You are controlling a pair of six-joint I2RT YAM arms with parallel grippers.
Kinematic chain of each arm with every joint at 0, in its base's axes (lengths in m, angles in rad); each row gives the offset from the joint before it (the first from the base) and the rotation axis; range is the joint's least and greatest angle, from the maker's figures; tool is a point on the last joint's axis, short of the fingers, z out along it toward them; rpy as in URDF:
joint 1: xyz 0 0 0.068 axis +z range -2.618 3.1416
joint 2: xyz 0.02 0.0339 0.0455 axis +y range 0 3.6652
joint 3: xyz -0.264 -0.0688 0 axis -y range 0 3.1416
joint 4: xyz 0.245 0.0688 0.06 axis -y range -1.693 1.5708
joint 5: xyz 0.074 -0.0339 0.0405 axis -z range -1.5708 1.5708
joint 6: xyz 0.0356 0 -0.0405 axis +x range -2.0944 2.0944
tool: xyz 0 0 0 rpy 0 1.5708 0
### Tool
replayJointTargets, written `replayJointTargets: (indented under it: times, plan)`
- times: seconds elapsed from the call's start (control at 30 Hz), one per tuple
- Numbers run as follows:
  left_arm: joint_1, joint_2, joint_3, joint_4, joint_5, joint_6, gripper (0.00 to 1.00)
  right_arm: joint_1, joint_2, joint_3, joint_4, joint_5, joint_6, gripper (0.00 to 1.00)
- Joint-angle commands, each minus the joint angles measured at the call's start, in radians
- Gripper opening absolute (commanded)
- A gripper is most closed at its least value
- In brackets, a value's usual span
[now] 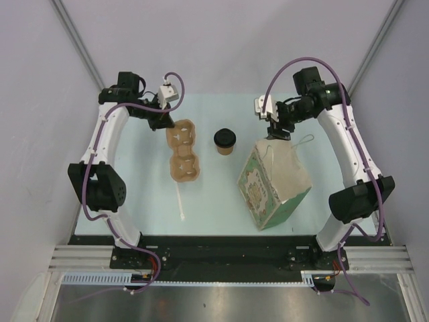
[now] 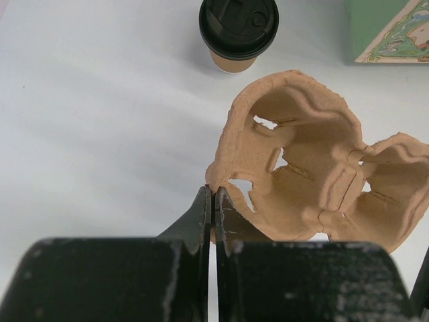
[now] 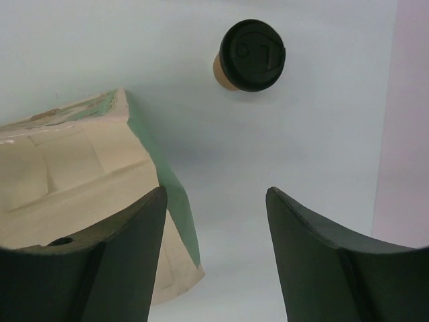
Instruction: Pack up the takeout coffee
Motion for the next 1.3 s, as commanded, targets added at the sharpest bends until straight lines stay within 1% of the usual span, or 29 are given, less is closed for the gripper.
replayJointTargets:
  times: [0.0,0.17,0.33,0.47,0.53,0.63,0.7,0.73,0.77,0.8,0.83,0.87,1.0,1.07,1.1,1.27]
  plan:
    - [-0.001,-0.065,-0.014,0.020,0.068,-0.001,0.00,0.005,-0.074,-0.034,-0.179,0.039,-0.065,0.66]
    - [-0.001,-0.063,-0.014,0.041,0.087,-0.018,0.00,0.011,-0.081,-0.080,-0.179,0.051,-0.085,0.65]
    - [-0.001,-0.074,-0.024,0.034,0.087,-0.011,0.00,0.030,-0.064,-0.101,-0.177,0.060,-0.096,0.61]
    - [-0.001,-0.088,-0.048,0.046,0.082,-0.008,0.00,0.036,-0.082,-0.127,-0.179,0.062,-0.099,0.59]
    - [-0.001,-0.091,-0.053,0.048,0.088,-0.009,0.00,0.043,-0.087,-0.146,-0.179,0.068,-0.103,0.57]
    - [-0.001,-0.094,-0.048,0.060,0.107,-0.027,0.00,0.046,-0.076,-0.150,-0.177,0.077,-0.079,0.47]
    - [0.001,-0.103,-0.047,0.080,0.110,-0.044,0.00,0.054,-0.059,-0.146,-0.177,0.086,-0.047,0.28]
    - [0.001,-0.108,-0.045,0.081,0.116,-0.058,0.00,0.059,-0.054,-0.141,-0.177,0.091,-0.025,0.16]
    - [0.001,-0.117,-0.042,0.089,0.118,-0.063,0.00,0.069,-0.050,-0.123,-0.179,0.097,0.031,0.02]
    - [0.001,-0.123,-0.041,0.091,0.122,-0.081,0.00,0.074,-0.045,-0.109,-0.179,0.109,0.065,0.00]
    - [0.002,-0.129,-0.041,0.098,0.128,-0.093,0.00,0.077,-0.032,-0.095,-0.177,0.115,0.105,0.00]
    - [0.002,-0.143,-0.044,0.116,0.136,-0.107,0.00,0.088,-0.025,-0.054,-0.170,0.131,0.219,0.00]
    - [0.002,-0.186,-0.062,0.179,0.160,-0.200,0.00,0.089,-0.001,0.038,-0.148,0.128,0.464,0.00]
    - [0.002,-0.216,-0.082,0.231,0.174,-0.239,0.00,0.091,-0.004,0.045,-0.146,0.129,0.539,0.00]
    - [0.002,-0.230,-0.090,0.251,0.179,-0.277,0.00,0.099,-0.007,0.045,-0.139,0.137,0.620,0.00]
    - [0.002,-0.337,-0.151,0.417,0.190,-0.412,0.00,0.102,-0.021,0.019,-0.140,0.201,0.792,0.00]
